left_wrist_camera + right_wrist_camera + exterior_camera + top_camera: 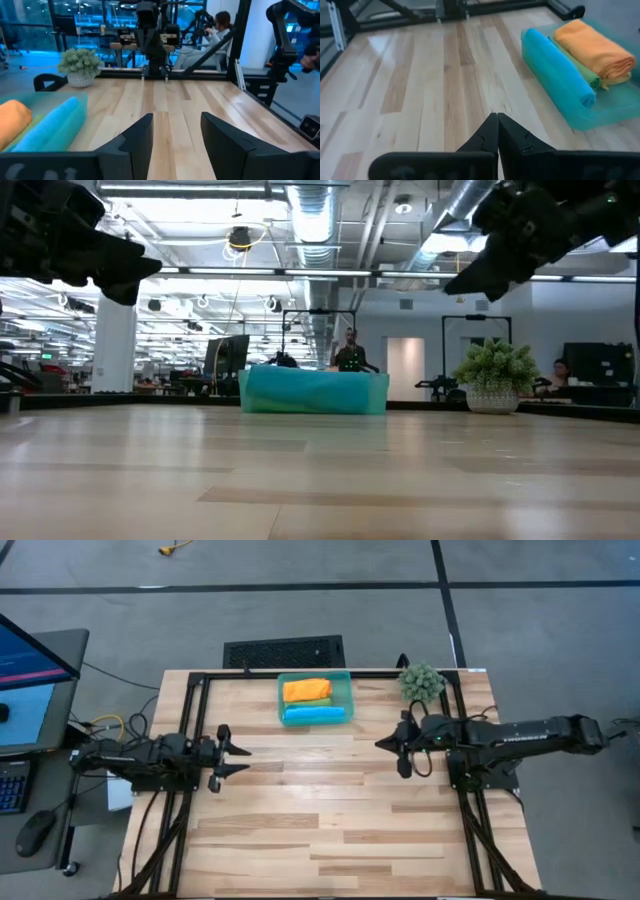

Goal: Roll microfiber towels into tight, uniform cylinder then place into a basket
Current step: Return to Home Position

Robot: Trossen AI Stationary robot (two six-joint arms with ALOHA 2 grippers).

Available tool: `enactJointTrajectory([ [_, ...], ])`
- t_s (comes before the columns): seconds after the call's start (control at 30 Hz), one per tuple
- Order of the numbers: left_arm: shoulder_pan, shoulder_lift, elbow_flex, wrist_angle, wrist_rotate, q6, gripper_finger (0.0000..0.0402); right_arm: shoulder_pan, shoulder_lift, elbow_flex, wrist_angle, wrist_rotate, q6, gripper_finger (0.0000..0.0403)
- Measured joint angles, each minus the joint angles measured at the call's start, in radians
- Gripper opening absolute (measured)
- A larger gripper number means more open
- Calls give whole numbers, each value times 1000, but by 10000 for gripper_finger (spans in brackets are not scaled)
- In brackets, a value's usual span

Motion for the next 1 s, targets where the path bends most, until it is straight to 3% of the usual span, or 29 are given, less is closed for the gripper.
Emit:
enactJointTrajectory([
  [0.17,0,-12,0,0,0,40,124,2,-99,-44,2,-1,-1,25],
  [0.47,0,-12,-1,33,-5,68,7,2,-336,-115,-8,-2,-35,22],
  [0.73,0,-12,-1,33,-6,75,2,29,-557,-161,-64,-3,-45,20],
  [1.0,0,-12,-1,36,-5,75,0,65,-775,-292,-55,2,-32,19],
])
